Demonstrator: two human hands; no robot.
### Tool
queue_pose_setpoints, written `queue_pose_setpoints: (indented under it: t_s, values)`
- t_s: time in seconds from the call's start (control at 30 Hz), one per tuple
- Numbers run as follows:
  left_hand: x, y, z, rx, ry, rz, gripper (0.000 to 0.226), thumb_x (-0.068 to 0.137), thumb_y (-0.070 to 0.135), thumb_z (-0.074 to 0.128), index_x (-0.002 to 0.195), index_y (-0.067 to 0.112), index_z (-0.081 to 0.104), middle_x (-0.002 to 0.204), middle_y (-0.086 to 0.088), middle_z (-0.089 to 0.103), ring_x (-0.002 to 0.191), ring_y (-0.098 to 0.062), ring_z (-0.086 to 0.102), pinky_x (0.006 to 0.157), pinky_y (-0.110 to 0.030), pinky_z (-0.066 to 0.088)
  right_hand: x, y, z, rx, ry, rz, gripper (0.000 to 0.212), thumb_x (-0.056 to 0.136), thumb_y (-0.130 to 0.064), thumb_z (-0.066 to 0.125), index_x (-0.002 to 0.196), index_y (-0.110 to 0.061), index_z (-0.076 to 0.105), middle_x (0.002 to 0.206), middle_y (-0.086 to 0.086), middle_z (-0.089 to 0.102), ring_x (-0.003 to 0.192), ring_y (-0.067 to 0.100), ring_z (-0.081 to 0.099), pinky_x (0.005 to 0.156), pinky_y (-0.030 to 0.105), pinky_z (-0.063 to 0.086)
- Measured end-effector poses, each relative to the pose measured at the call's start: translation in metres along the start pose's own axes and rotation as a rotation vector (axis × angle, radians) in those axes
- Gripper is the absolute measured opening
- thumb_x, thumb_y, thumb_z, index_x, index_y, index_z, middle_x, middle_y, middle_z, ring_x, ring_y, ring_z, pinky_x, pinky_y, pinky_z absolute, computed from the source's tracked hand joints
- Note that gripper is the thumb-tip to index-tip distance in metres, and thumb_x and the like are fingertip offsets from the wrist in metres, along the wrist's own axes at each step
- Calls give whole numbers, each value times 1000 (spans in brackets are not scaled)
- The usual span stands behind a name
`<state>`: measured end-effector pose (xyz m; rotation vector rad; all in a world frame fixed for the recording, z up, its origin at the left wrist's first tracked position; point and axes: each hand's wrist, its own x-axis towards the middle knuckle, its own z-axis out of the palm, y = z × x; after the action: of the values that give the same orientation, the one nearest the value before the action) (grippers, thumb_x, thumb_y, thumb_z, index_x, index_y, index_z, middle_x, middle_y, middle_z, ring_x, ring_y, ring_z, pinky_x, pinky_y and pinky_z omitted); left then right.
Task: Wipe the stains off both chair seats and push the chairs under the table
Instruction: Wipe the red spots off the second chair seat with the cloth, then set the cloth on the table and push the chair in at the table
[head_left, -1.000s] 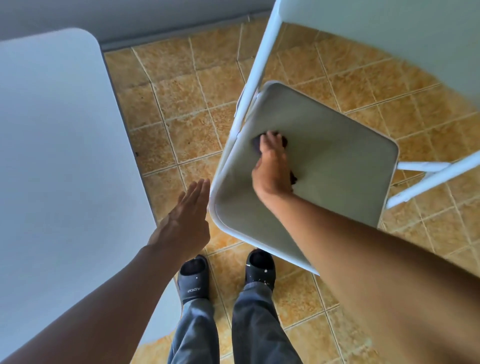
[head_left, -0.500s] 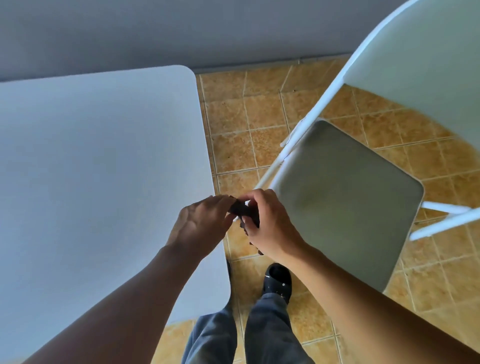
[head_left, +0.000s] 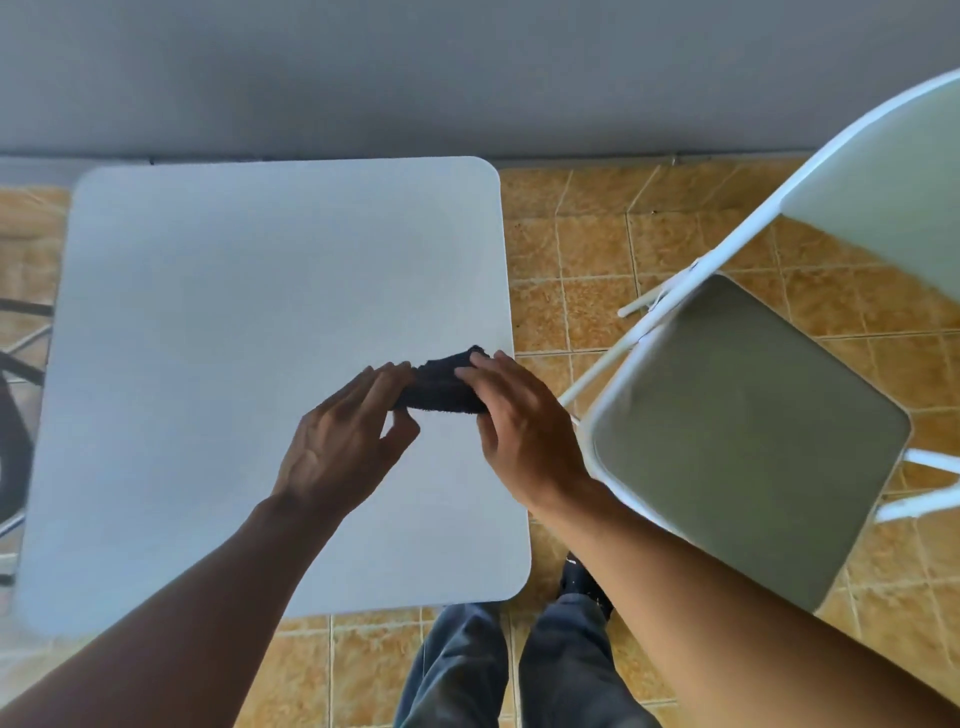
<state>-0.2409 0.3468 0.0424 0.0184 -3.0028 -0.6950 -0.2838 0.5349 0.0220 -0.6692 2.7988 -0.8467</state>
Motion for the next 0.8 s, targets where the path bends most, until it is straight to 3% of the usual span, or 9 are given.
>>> queue_pose_setpoints:
  t_s: [0.1, 0.17, 0.23, 0.3, 0.47, 0.63, 0.8]
  values:
    - [-34, -18, 11, 86, -80, 67, 40, 84, 18, 56, 125, 17, 61, 131, -5, 61, 122, -26, 56, 102, -42, 45, -25, -2, 26, -144, -129, -52, 54, 89, -6, 60, 142, -13, 49, 153, 9, 43, 142, 29, 38, 118, 42, 33]
    - [-61, -23, 24, 165, -267, 27, 48, 84, 31, 50, 130, 19, 58, 140, -7, 52, 129, -28, 49, 109, -46, 36, -52, 2, 43, -263, -320, -63, 61, 86, -19, 65, 144, -11, 46, 156, 14, 37, 140, 33, 40, 115, 45, 37]
    - [-82, -22, 36, 234, -440, -37, 55, 83, 39, 46, 133, 18, 55, 144, -10, 47, 131, -30, 47, 109, -49, 36, -74, 6, 55, -332, -464, -67, 68, 82, -28, 69, 143, -8, 47, 155, 16, 38, 138, 35, 44, 112, 45, 40]
    - [-92, -16, 43, 261, -512, -90, 58, 83, 40, 48, 135, 16, 53, 145, -13, 45, 131, -30, 46, 108, -49, 38, -85, 10, 59, -351, -508, -67, 70, 83, -29, 69, 145, -8, 45, 155, 15, 38, 140, 34, 41, 111, 43, 41]
    - [-77, 8, 35, 224, -483, -64, 58, 85, 36, 58, 137, 12, 50, 146, -12, 43, 134, -27, 42, 109, -48, 38, -79, 11, 44, -328, -514, -78, 68, 87, -20, 65, 148, -7, 39, 157, 15, 35, 143, 32, 37, 115, 40, 30]
    - [-25, 56, -9, 187, -397, 30, 56, 84, 32, 59, 136, 13, 51, 146, -9, 46, 135, -24, 41, 113, -40, 30, -69, 0, -15, -273, -415, -34, 68, 91, 2, 48, 154, -4, 21, 163, 14, 17, 151, 28, 16, 116, 40, -3]
    - [10, 129, -68, 182, -479, 63, 56, 95, 39, 36, 147, 17, 31, 155, -3, 29, 143, -20, 23, 117, -38, 16, -68, -14, -99, -244, -396, 42, 64, 97, -3, 37, 156, -5, 13, 165, 15, 6, 153, 27, 6, 125, 37, 3]
